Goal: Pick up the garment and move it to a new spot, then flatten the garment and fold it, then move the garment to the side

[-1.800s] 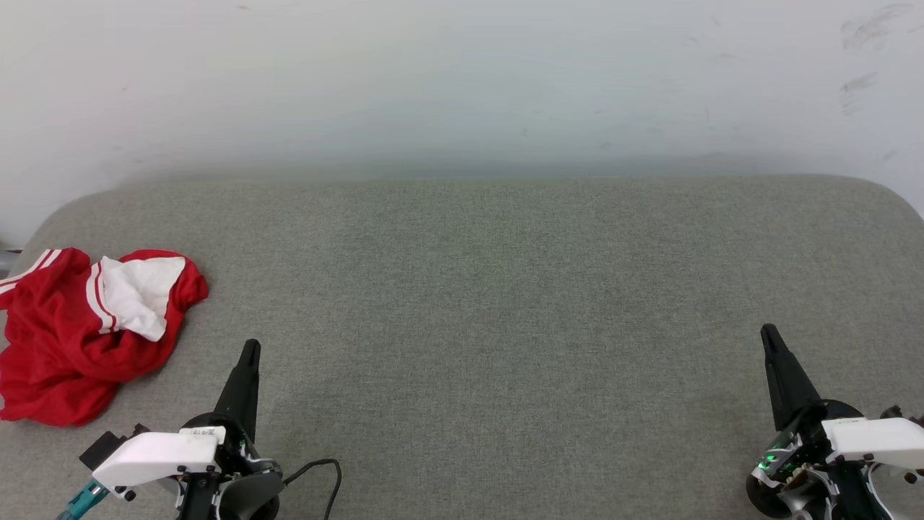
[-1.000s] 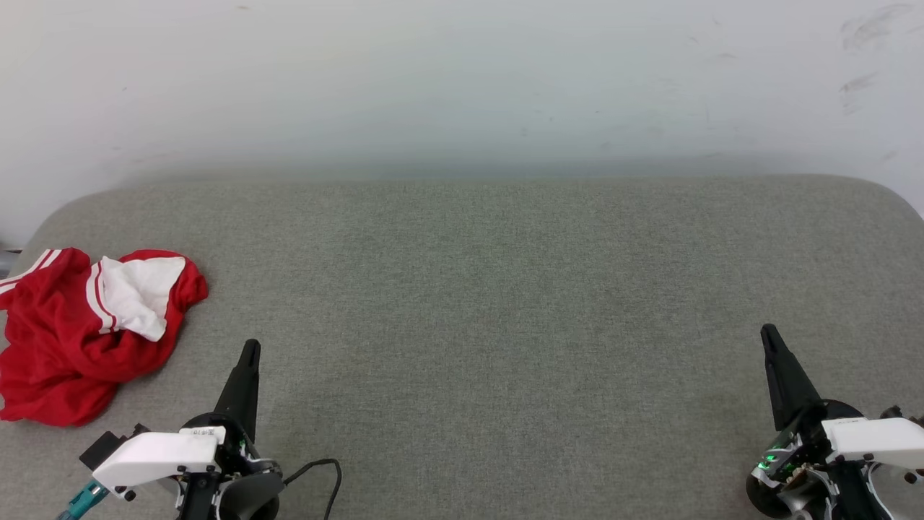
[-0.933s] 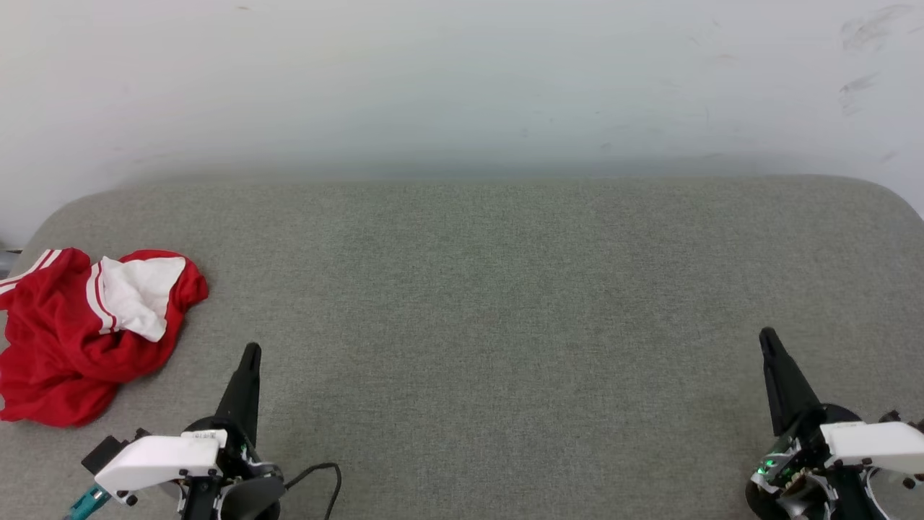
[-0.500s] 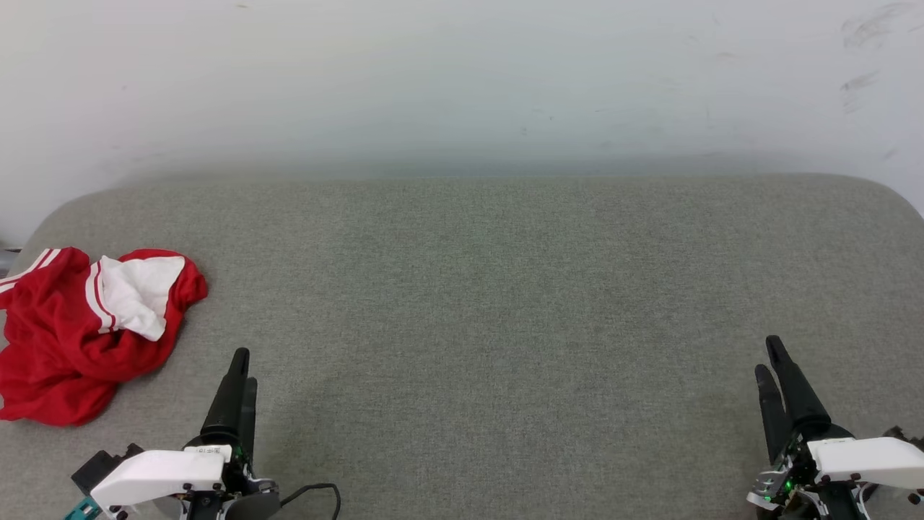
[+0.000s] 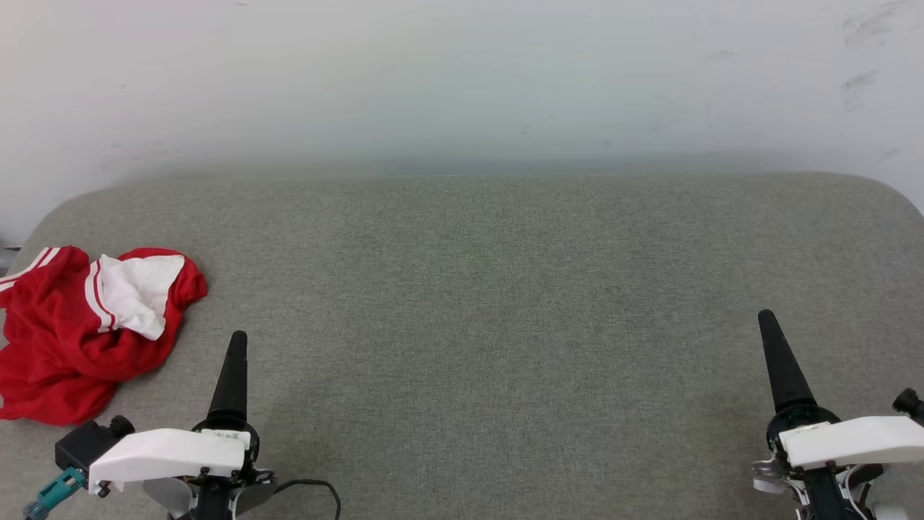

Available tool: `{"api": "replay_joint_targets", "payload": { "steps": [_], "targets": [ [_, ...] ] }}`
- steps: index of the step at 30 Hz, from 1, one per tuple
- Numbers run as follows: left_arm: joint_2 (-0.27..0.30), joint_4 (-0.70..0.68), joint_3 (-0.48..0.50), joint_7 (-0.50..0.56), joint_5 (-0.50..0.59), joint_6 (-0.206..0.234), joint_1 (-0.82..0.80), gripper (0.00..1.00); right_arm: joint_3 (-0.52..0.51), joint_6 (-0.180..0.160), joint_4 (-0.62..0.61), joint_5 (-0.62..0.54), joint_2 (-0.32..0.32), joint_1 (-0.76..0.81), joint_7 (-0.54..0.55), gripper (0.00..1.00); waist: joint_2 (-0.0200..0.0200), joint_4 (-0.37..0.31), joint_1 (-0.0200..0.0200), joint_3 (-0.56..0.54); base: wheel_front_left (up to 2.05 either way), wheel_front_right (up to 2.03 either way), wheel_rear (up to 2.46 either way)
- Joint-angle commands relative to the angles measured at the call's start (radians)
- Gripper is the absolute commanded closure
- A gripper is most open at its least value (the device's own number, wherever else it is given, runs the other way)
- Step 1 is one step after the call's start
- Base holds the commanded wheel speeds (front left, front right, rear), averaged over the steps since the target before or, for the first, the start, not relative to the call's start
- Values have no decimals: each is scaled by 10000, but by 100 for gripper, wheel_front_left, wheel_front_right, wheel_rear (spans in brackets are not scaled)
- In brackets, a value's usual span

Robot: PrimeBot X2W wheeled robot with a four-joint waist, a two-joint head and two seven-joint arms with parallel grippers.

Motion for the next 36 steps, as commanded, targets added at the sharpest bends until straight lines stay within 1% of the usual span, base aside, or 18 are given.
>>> {"api": "replay_joint_targets", "payload": {
  "steps": [1, 6, 14, 27, 36],
  "targets": [
    [23, -245, -40, -111, 510, 82, -129, 0, 71, 2, -296, -602, -5, -174, -111, 0, -1, 5, 0, 3, 0, 0, 0],
    [25, -340, -205, -306, 1707, 298, -30, 0, 262, 2, -448, -1894, -4, -97, -309, 0, -1, 28, 0, 10, 0, 0, 0],
    [84, -474, -411, -602, 3187, 521, 55, 0, 381, 1, -466, -3427, -3, 37, -602, 0, -1, 61, 0, 15, 0, 0, 0],
    [278, -712, -749, -1000, 4884, 766, 142, 0, 542, 1, -416, -5418, 0, 93, -1004, 0, -1, 79, 0, 23, 0, 0, 0],
    [433, -816, -996, -1266, 6074, 1060, 231, 0, 569, 1, -487, -6746, 1, 139, -1272, 0, -1, 102, 0, -4, 0, 0, 0]
  ]
}}
